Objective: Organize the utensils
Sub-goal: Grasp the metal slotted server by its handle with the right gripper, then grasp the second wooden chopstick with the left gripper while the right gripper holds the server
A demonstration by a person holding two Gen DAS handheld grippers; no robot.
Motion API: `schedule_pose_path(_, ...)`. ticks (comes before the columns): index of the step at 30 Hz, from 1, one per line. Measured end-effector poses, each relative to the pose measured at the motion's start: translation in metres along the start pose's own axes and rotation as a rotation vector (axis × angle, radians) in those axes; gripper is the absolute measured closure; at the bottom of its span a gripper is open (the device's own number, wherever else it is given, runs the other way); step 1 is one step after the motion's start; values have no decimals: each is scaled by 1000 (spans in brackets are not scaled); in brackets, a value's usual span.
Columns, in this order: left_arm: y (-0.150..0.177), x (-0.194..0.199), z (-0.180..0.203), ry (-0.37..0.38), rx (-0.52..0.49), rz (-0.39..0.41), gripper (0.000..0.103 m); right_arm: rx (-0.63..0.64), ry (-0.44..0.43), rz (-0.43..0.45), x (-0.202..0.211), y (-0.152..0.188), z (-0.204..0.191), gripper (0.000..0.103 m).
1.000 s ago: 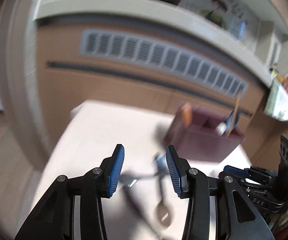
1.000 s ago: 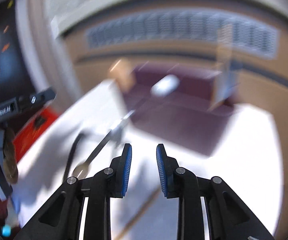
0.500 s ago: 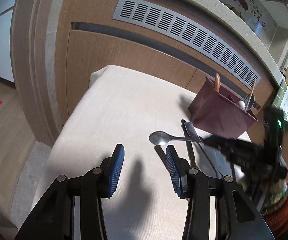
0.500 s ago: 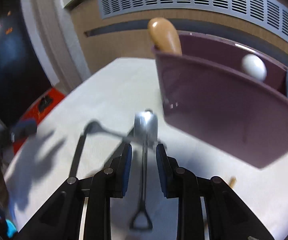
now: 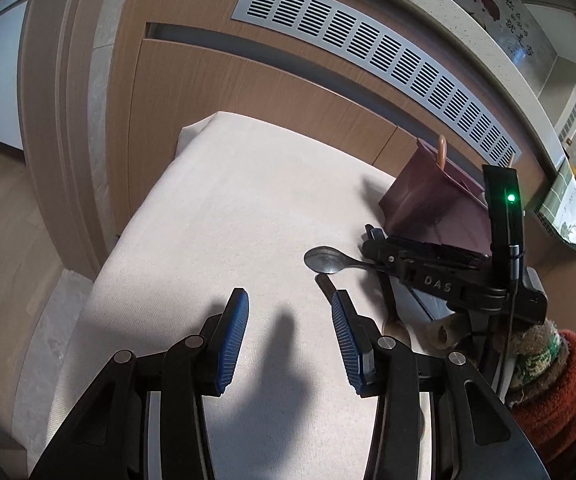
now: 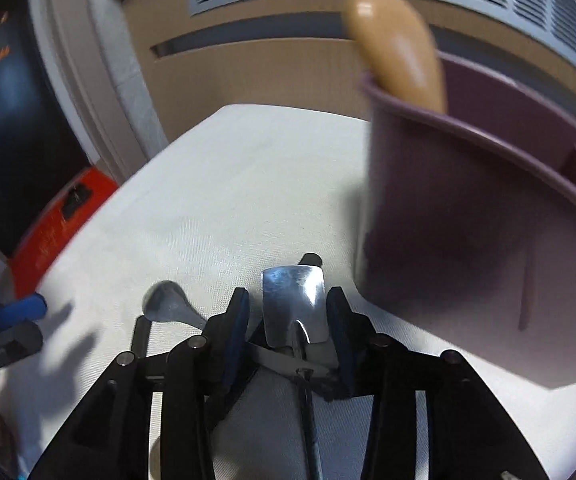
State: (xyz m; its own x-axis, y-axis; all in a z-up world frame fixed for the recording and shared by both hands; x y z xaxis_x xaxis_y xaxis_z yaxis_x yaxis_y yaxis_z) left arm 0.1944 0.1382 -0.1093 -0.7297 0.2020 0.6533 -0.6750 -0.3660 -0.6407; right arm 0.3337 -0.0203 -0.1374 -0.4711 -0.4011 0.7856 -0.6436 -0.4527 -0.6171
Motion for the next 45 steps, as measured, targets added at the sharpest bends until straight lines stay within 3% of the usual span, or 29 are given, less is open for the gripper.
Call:
schedule_pose_path(2, 2, -1, 2, 1, -4, -6, 59, 34, 14, -12, -3, -1, -5, 58)
schedule_pose_path(9, 5, -1, 7, 13, -7, -11, 59, 48, -8, -42, -7, -4, -6, 56)
schedule_pose_path(11, 5, -2, 8, 12, -8, -14, 59, 19, 8, -19, -7, -6, -2, 72)
schedule_pose_path(16, 7, -5, 6, 12, -6, -30, 59, -11, 1, -4, 9, 4, 9, 74)
schedule_pose_path(21, 11, -11, 14, 34, -19, -48, 58, -96, 43, 76, 61, 29, 43, 74)
schedule_pose_path(26, 19, -23, 39, 42, -78, -101, 58, -197, 156, 130, 111, 67, 89, 74)
schedule_pose_path(35, 36, -30, 80, 73, -161, -183, 58, -296, 230, 146, 141, 125, 119, 74)
schedule_pose_path(40, 50, -44, 137, 153, -272, -242, 58, -321, 252, 191, 156, 145, 123, 74)
schedule_pose_path(45, 65, -74, 198, 146, -404, -283, 60, -322, 294, 241, 178, 154, 129, 74)
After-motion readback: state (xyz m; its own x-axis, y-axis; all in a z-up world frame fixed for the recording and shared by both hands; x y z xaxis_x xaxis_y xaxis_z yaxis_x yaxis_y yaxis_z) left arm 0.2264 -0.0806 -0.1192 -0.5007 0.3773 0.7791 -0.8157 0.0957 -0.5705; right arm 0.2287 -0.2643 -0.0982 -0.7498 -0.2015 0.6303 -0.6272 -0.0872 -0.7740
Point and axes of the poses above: each gripper's, at about its wrist camera, not at the fingertips, and x roughly against the way its jaws point, z to its right, y to its underside, the point moved 5 cm from there along -x, roughly the way its jaws point, and after that the axes turned 1 degree about y, right-handed, at the moved point
